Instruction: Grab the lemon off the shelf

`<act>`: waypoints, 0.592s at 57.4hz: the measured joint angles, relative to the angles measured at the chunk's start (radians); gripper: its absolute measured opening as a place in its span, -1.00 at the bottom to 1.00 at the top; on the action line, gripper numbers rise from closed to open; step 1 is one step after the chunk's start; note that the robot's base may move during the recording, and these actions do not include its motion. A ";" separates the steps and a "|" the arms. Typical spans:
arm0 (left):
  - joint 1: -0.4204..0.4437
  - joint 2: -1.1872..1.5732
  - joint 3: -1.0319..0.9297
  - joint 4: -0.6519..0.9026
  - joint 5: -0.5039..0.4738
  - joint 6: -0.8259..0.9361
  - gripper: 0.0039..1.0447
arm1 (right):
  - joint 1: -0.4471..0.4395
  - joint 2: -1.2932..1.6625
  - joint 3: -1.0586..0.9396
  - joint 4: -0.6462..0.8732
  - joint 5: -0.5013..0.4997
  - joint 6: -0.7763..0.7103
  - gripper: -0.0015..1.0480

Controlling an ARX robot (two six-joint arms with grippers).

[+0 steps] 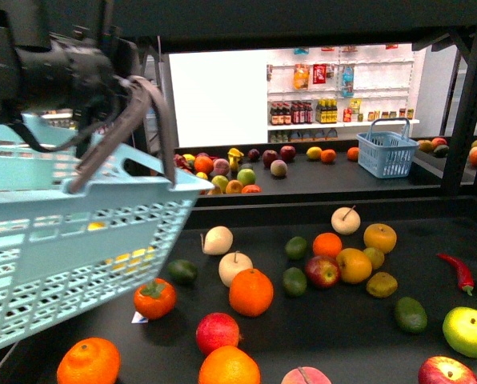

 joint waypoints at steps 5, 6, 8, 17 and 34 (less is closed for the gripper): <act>0.090 -0.027 -0.039 0.080 -0.072 -0.048 -0.84 | 0.000 0.000 0.000 0.000 0.000 0.000 0.86; 0.098 -0.028 -0.043 0.086 -0.076 -0.051 -0.84 | 0.000 0.000 0.000 0.000 0.000 0.000 0.86; 0.124 -0.033 -0.056 0.111 -0.094 -0.063 -0.84 | 0.000 0.000 0.000 0.000 0.000 0.000 0.86; 0.218 -0.038 -0.119 0.238 -0.144 -0.124 -0.85 | 0.000 0.000 0.000 0.000 0.000 0.000 0.86; 0.337 -0.017 -0.194 0.487 -0.127 -0.215 -0.85 | 0.000 0.000 0.000 0.000 0.000 0.000 0.86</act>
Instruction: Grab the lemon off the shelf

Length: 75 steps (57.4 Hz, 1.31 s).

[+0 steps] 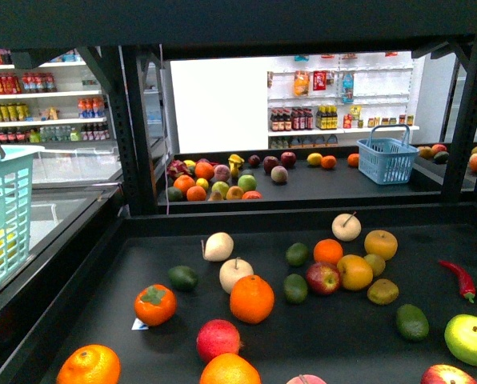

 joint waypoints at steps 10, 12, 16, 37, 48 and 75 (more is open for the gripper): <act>0.056 0.082 -0.012 0.047 0.041 -0.032 -0.85 | 0.000 0.000 0.000 0.000 0.000 0.000 0.86; 0.063 0.096 -0.012 0.048 0.047 -0.037 -0.85 | 0.000 0.000 0.000 0.000 0.000 0.000 0.86; 0.079 0.126 -0.009 0.060 0.057 -0.058 -0.85 | 0.000 0.000 0.000 0.000 0.000 0.000 0.86; 0.143 0.227 0.073 0.124 0.148 -0.114 -0.85 | 0.000 0.000 0.000 0.000 0.000 0.000 0.86; 0.159 0.249 0.065 0.172 0.180 -0.129 -0.85 | 0.000 0.000 0.000 0.000 0.000 0.000 0.86; 0.206 0.250 -0.077 0.245 0.253 -0.048 0.53 | 0.000 0.000 0.000 0.000 -0.001 0.000 0.86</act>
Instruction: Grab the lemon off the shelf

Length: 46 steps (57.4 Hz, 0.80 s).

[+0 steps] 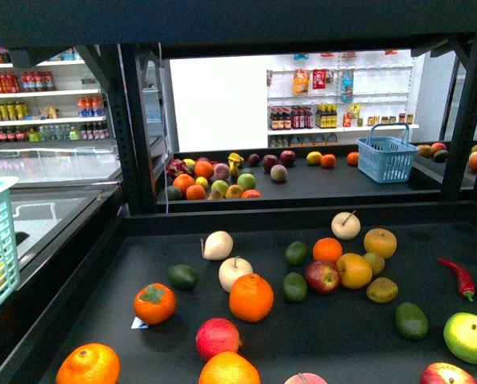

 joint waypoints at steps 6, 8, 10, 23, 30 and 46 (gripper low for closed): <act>0.009 -0.004 -0.017 -0.001 0.006 0.009 0.86 | 0.000 0.000 0.000 0.000 0.000 0.000 0.86; 0.015 -0.010 -0.025 -0.002 0.007 0.012 0.88 | 0.000 0.000 0.000 0.000 0.000 0.000 0.86; 0.022 -0.014 -0.035 -0.001 0.018 0.014 0.84 | 0.000 0.000 0.000 0.000 0.000 0.000 0.86; 0.045 -0.066 -0.100 -0.003 0.047 0.023 0.85 | 0.000 0.000 0.000 0.000 0.000 0.000 0.86; 0.048 -0.111 -0.132 -0.021 0.051 0.023 0.85 | 0.000 0.000 0.000 0.000 0.000 0.000 0.86; 0.045 -0.238 -0.185 -0.097 0.057 0.027 0.85 | 0.000 0.000 0.000 0.000 0.000 0.000 0.86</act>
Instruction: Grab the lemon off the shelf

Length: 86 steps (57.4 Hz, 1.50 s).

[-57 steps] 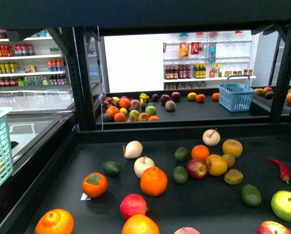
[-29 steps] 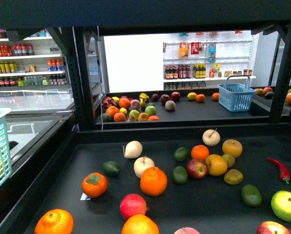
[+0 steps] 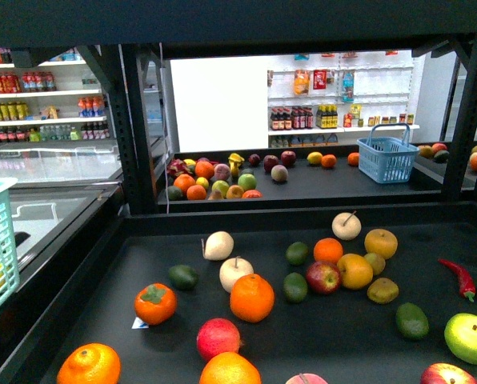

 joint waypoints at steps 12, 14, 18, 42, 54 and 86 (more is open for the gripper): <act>-0.010 -0.163 -0.047 -0.202 0.015 0.059 0.85 | 0.000 0.000 0.000 0.000 0.000 0.000 0.86; -0.015 -0.206 -0.052 -0.265 0.018 0.088 0.85 | 0.000 0.000 0.000 0.000 0.000 0.000 0.86; -0.031 -0.309 -0.066 -0.414 0.003 0.193 0.85 | 0.000 0.000 0.000 0.000 0.000 0.000 0.86; -0.426 -1.073 -0.274 -1.120 -0.381 1.146 0.85 | 0.000 0.000 0.000 0.000 0.000 0.000 0.86; -0.864 -1.438 -0.435 -1.251 -0.620 1.417 0.39 | 0.000 0.000 0.000 0.000 0.000 0.000 0.86; -0.603 -1.743 -0.734 -1.248 -0.314 1.491 -0.96 | 0.000 0.000 0.000 0.000 -0.001 0.000 0.86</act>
